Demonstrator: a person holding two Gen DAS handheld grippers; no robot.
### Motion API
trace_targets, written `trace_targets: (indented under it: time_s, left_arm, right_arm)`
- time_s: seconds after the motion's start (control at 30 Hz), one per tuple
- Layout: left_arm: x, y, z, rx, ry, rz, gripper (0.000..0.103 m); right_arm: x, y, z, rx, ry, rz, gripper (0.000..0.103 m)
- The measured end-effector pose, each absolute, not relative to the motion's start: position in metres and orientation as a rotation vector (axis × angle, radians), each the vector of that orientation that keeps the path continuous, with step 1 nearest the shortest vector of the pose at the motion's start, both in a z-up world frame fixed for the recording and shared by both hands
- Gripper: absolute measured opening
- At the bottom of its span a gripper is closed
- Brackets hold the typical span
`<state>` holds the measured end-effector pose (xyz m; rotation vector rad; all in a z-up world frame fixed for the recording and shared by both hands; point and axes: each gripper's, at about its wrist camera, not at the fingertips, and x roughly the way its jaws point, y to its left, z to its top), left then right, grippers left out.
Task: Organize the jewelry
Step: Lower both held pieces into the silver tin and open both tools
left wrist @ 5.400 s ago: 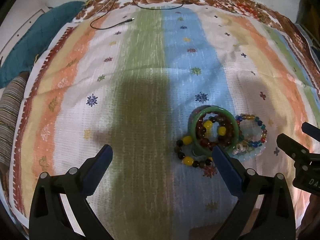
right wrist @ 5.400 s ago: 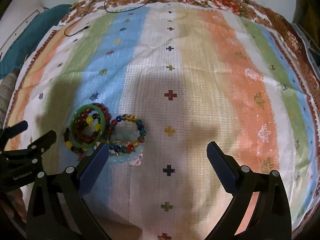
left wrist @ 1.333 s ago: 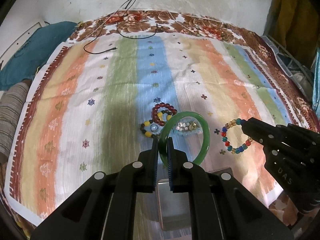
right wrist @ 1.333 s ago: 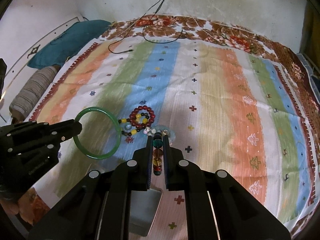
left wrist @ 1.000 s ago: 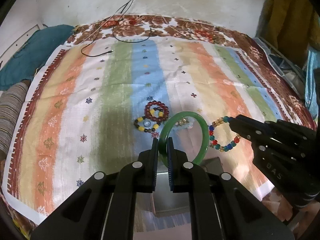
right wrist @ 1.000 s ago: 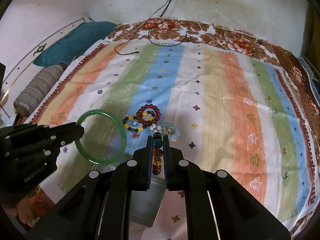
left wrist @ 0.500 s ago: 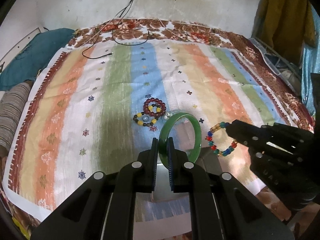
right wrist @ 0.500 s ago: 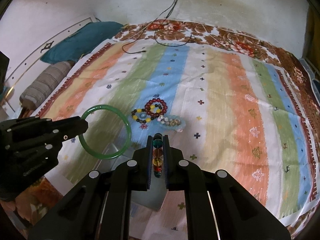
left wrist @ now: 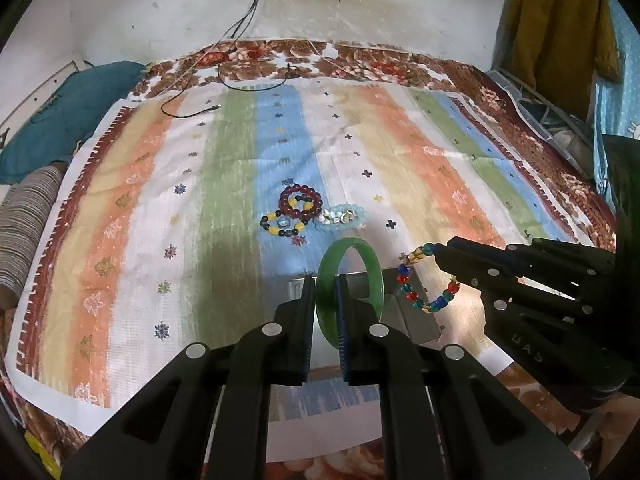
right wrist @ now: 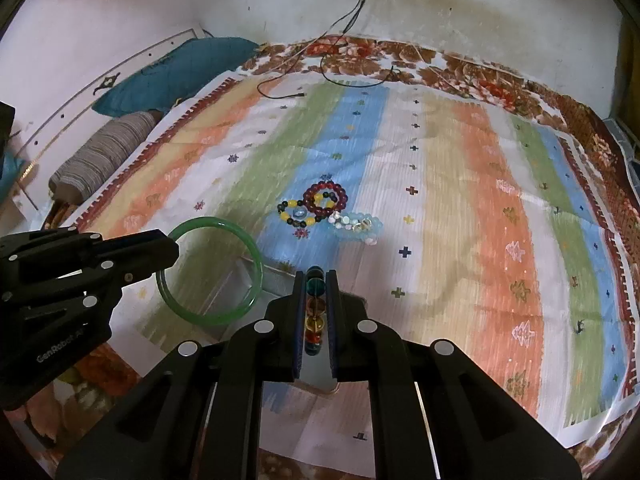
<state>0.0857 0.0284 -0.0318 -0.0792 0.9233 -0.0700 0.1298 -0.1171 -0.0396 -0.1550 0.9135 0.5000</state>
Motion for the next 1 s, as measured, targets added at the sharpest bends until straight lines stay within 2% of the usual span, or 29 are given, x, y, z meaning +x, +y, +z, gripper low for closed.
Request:
trace_targets:
  time_s: [0.4, 0.43, 0.47, 0.5, 0.57, 0.63, 0.67, 0.7, 1.0]
  left_arm:
    - [0.089, 0.021, -0.041, -0.069, 0.979, -0.104, 0.012]
    - [0.089, 0.020, -0.040, -0.063, 0.975, -0.099, 0.016]
    - [0.089, 0.021, -0.039, -0.065, 0.971, -0.093, 0.026]
    - [0.090, 0.023, -0.039, -0.072, 0.967, -0.081, 0.030]
    - [0.090, 0.027, -0.037, -0.082, 0.961, -0.060, 0.034]
    - [0.090, 0.031, -0.036, -0.095, 0.957, -0.041, 0.043]
    - [0.091, 0.035, -0.035, -0.108, 0.953, -0.027, 0.051]
    - [0.091, 0.038, -0.035, -0.119, 0.950, -0.019, 0.055]
    - [0.114, 0.056, -0.038, -0.164, 0.971, 0.049, 0.074]
  right_arm:
    - [0.131, -0.114, -0.048, -0.153, 0.965, 0.510, 0.012]
    - [0.131, -0.115, -0.048, -0.149, 0.965, 0.506, 0.013]
    - [0.132, -0.116, -0.048, -0.145, 0.964, 0.502, 0.018]
    - [0.133, -0.117, -0.047, -0.140, 0.963, 0.496, 0.027]
    - [0.134, -0.119, -0.047, -0.133, 0.962, 0.487, 0.032]
    - [0.136, -0.121, -0.046, -0.127, 0.965, 0.483, 0.036]
    - [0.138, -0.122, -0.046, -0.122, 0.965, 0.479, 0.043]
    - [0.140, -0.124, -0.045, -0.113, 0.964, 0.471, 0.049]
    - [0.163, -0.137, -0.046, -0.054, 0.981, 0.432, 0.065]
